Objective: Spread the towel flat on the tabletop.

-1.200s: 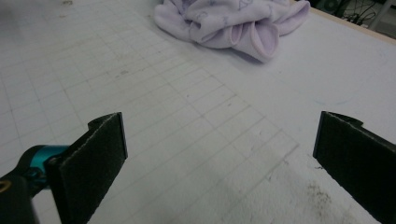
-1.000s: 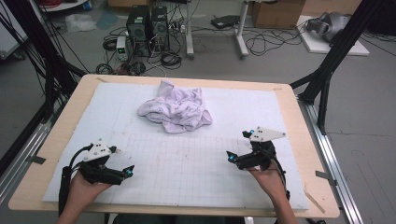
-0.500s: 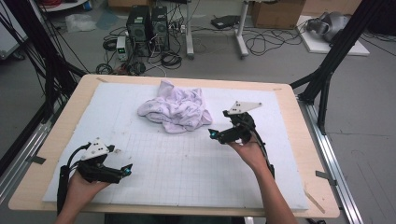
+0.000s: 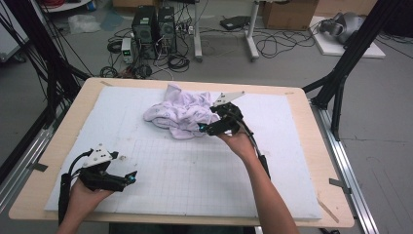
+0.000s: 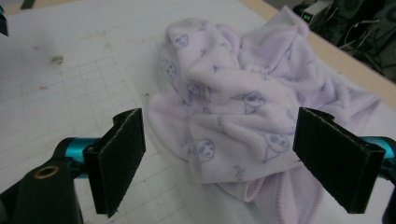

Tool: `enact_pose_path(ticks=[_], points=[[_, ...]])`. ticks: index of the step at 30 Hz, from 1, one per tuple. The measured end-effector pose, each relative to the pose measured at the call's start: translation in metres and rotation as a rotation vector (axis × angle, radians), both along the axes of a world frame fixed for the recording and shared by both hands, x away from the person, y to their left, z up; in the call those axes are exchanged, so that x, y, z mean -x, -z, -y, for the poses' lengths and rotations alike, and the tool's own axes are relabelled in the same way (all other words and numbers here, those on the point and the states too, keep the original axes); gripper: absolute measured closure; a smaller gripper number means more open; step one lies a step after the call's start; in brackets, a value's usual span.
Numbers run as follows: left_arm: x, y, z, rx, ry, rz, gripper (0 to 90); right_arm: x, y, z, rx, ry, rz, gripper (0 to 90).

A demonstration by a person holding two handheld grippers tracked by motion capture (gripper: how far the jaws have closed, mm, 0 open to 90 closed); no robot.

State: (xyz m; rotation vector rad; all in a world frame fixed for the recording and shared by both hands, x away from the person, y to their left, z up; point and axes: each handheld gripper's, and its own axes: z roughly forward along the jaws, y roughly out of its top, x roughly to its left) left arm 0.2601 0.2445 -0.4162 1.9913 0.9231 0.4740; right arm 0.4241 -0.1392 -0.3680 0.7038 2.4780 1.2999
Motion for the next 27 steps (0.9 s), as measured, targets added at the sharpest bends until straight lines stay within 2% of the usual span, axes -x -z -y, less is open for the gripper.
enact_pose_path(ticks=[1, 2, 4, 7, 11, 13, 14, 15, 17, 18, 20, 22, 23, 25, 26, 27], points=[[0.0, 0.0, 0.0, 0.0, 0.0, 0.0, 2.9, -0.002, 0.004, -0.003, 0.004, -0.001, -0.009, 17.2], [0.0, 0.0, 0.0, 0.0, -0.001, 0.0, 2.9, -0.009, 0.015, -0.01, 0.023, -0.003, -0.035, 18.4], [-0.001, 0.001, -0.001, -0.004, -0.002, -0.004, 2.9, -0.013, 0.023, -0.015, 0.033, -0.004, -0.051, 19.8], [-0.002, 0.002, 0.0, -0.004, -0.002, -0.007, 2.9, -0.019, 0.035, -0.025, 0.072, -0.003, -0.06, 20.0], [-0.001, 0.002, 0.0, -0.005, 0.002, -0.011, 2.9, -0.025, 0.048, -0.035, 0.097, 0.018, -0.063, 20.4], [-0.002, 0.002, 0.0, -0.01, 0.005, -0.012, 2.9, -0.026, 0.054, -0.04, 0.129, 0.025, -0.055, 20.5], [-0.002, 0.003, 0.001, -0.005, 0.001, -0.011, 2.9, -0.026, 0.054, -0.04, 0.129, 0.025, -0.055, 20.5], [-0.002, 0.003, 0.001, -0.005, 0.0, -0.012, 2.9, -0.027, 0.061, -0.047, 0.167, 0.037, -0.034, 20.7], [-0.002, 0.004, 0.001, -0.005, 0.0, -0.014, 2.9, -0.027, 0.063, -0.05, 0.185, 0.038, -0.023, 20.7], [-0.002, 0.004, 0.001, -0.009, 0.003, -0.016, 2.9, -0.025, 0.068, -0.058, 0.237, 0.05, 0.016, 20.8], [-0.003, 0.004, 0.001, -0.007, 0.003, -0.015, 2.9, -0.023, 0.071, -0.064, 0.278, 0.064, 0.055, 21.2], [-0.003, 0.004, 0.001, -0.008, 0.002, -0.015, 2.9, -0.022, 0.072, -0.066, 0.291, 0.066, 0.07, 22.8], [-0.003, 0.004, 0.001, -0.009, -0.001, -0.016, 2.9, -0.022, 0.071, -0.066, 0.292, 0.083, 0.069, 30.8], [-0.002, 0.005, 0.002, -0.01, 0.0, -0.018, 2.9, -0.022, 0.071, -0.065, 0.296, 0.084, 0.079, 34.4], [-0.002, 0.004, 0.002, -0.011, 0.0, -0.018, 2.9, -0.022, 0.07, -0.063, 0.303, 0.088, 0.092, 42.4], [-0.002, 0.004, 0.002, -0.011, -0.001, -0.018, 2.9, -0.022, 0.07, -0.062, 0.304, 0.091, 0.093, 45.4]])
